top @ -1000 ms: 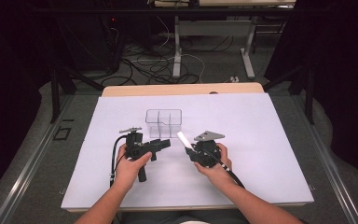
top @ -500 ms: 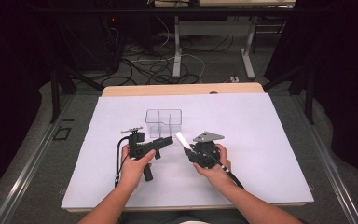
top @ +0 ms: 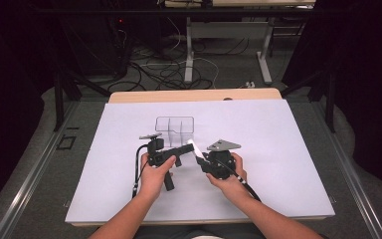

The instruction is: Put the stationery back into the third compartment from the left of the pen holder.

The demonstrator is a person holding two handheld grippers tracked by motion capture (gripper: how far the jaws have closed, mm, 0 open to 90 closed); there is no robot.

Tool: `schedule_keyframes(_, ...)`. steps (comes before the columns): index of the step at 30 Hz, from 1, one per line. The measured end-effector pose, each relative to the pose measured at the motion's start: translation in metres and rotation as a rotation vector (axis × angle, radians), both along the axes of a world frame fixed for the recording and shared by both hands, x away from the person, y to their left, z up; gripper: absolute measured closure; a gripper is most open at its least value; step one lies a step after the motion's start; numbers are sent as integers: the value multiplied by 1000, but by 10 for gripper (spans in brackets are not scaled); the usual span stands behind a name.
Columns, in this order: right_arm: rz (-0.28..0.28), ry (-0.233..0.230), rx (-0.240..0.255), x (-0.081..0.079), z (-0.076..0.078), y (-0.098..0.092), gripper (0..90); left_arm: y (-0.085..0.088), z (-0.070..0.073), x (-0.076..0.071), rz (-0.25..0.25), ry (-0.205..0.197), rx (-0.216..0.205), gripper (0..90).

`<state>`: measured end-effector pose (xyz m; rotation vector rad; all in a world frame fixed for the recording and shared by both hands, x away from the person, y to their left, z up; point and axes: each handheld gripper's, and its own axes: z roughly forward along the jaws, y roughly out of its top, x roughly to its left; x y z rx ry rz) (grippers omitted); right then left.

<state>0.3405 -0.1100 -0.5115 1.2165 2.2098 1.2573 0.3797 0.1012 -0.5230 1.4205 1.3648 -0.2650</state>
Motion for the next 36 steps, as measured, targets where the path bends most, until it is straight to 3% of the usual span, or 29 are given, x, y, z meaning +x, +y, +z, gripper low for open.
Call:
schedule_keyframes(1, 0, 0, 1, 0, 0, 0, 711, -3, 0, 0, 6, 13, -23, 449)
schedule_keyframes(5, 1, -4, 13, 0, 1, 0, 711, -10, 1, 3, -1, 15, -35, 465)
schedule_keyframes(14, 6, -14, 15, -2, 3, -1, 711, -20, 4, 6, -16, 17, -29, 495)
schedule_keyframes(21, 2, -21, 26, -2, 5, -2, 711, -21, 5, 9, -13, 18, -36, 524)
schedule_keyframes(36, 9, -20, 32, -2, 5, -2, 711, -18, 5, 11, 3, 64, -50, 615)
